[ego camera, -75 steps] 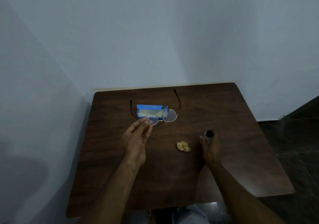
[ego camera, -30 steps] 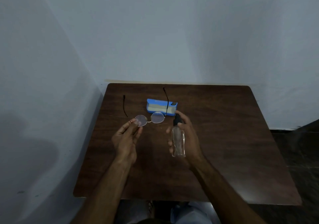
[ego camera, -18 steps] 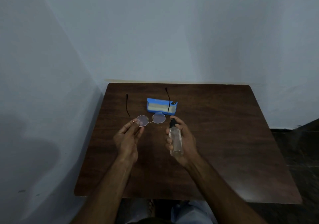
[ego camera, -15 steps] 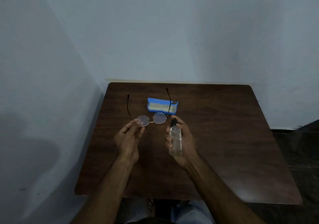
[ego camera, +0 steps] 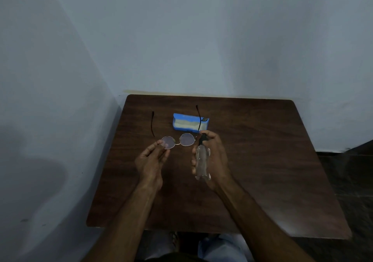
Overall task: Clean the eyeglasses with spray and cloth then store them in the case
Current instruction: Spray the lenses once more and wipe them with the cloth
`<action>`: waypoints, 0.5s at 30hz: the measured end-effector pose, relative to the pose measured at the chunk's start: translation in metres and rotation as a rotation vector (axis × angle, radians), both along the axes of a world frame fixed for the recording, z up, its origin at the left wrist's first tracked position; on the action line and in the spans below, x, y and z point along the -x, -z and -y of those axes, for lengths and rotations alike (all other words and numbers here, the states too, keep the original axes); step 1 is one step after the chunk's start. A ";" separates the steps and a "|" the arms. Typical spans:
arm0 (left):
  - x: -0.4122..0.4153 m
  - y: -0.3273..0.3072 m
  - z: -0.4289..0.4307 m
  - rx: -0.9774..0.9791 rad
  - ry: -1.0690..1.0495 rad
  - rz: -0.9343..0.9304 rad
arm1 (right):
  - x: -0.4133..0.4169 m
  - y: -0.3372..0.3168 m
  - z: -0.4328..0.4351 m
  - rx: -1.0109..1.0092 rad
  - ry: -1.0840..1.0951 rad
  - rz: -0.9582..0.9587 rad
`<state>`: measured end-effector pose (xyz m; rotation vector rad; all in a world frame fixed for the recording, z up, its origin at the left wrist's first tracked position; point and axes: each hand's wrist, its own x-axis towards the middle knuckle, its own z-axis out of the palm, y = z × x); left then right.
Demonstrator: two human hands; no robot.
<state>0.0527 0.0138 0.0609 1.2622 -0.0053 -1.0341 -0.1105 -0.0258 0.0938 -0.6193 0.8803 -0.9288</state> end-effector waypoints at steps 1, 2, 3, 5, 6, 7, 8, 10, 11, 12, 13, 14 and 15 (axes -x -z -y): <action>0.000 0.000 0.000 -0.002 0.000 -0.002 | -0.001 0.000 0.000 0.028 0.021 -0.028; 0.000 0.001 0.000 -0.002 0.000 -0.006 | -0.001 -0.002 0.001 0.038 0.040 -0.053; 0.001 0.001 0.001 -0.002 0.000 -0.010 | 0.000 -0.004 0.003 0.050 0.046 -0.073; 0.001 0.002 0.002 -0.002 0.008 -0.012 | 0.001 -0.007 0.007 0.069 0.049 -0.094; 0.001 0.002 0.002 -0.002 0.014 -0.010 | 0.001 -0.009 0.009 0.079 0.051 -0.094; 0.001 0.003 0.002 -0.001 0.019 -0.009 | 0.002 -0.012 0.012 0.095 0.052 -0.078; 0.001 0.004 0.003 -0.002 0.022 -0.009 | 0.002 -0.015 0.015 0.114 0.050 -0.052; 0.001 0.006 0.004 -0.006 0.022 -0.014 | 0.004 -0.023 0.019 0.142 0.033 -0.007; 0.001 0.006 0.004 -0.012 0.023 -0.015 | 0.004 -0.027 0.020 0.155 0.028 -0.006; 0.001 0.007 0.005 -0.017 0.026 -0.016 | 0.004 -0.030 0.021 0.172 0.030 -0.020; 0.001 0.008 0.005 -0.017 0.027 -0.016 | 0.004 -0.032 0.021 0.188 0.038 -0.045; 0.002 0.008 0.006 -0.015 0.026 -0.018 | 0.005 -0.034 0.019 0.195 0.056 -0.076; 0.002 0.008 0.007 -0.011 0.025 -0.024 | 0.004 -0.037 0.016 0.204 0.076 -0.103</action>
